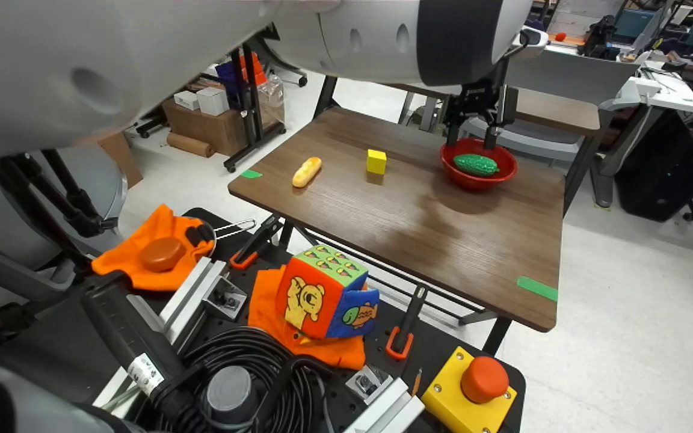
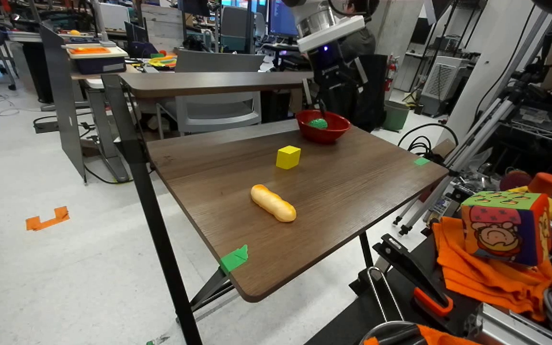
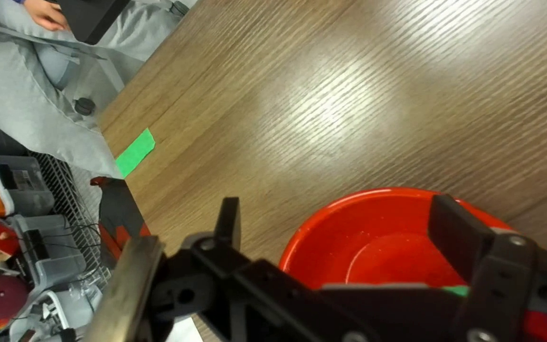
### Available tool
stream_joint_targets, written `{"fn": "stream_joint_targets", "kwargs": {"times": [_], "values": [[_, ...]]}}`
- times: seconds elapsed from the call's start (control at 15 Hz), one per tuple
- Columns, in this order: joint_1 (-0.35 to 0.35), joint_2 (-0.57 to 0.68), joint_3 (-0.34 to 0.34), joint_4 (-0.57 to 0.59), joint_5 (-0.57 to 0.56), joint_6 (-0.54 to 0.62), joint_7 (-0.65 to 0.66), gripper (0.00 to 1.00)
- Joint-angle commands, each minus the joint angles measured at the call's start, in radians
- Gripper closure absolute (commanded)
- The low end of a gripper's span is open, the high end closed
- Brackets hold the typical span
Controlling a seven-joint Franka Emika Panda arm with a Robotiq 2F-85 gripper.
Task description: Put the green object inside the orange bowl
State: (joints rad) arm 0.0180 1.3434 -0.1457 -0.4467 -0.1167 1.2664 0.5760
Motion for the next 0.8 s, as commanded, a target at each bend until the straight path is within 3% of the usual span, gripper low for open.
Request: {"fn": "stream_joint_targets", "kwargs": {"times": [0.0, 0.2, 0.33, 0.4, 0.73], "values": [[0.026, -0.075, 0.023, 0.003, 0.019, -0.016, -0.058, 0.00], [0.066, -0.129, 0.032, 0.015, 0.021, 0.021, -0.065, 0.00], [0.067, -0.166, 0.077, 0.025, 0.091, 0.011, 0.018, 0.00], [0.074, -0.136, 0.036, 0.016, 0.038, 0.022, -0.035, 0.00], [0.077, -0.170, 0.061, 0.013, 0.069, 0.020, 0.001, 0.00]]}}
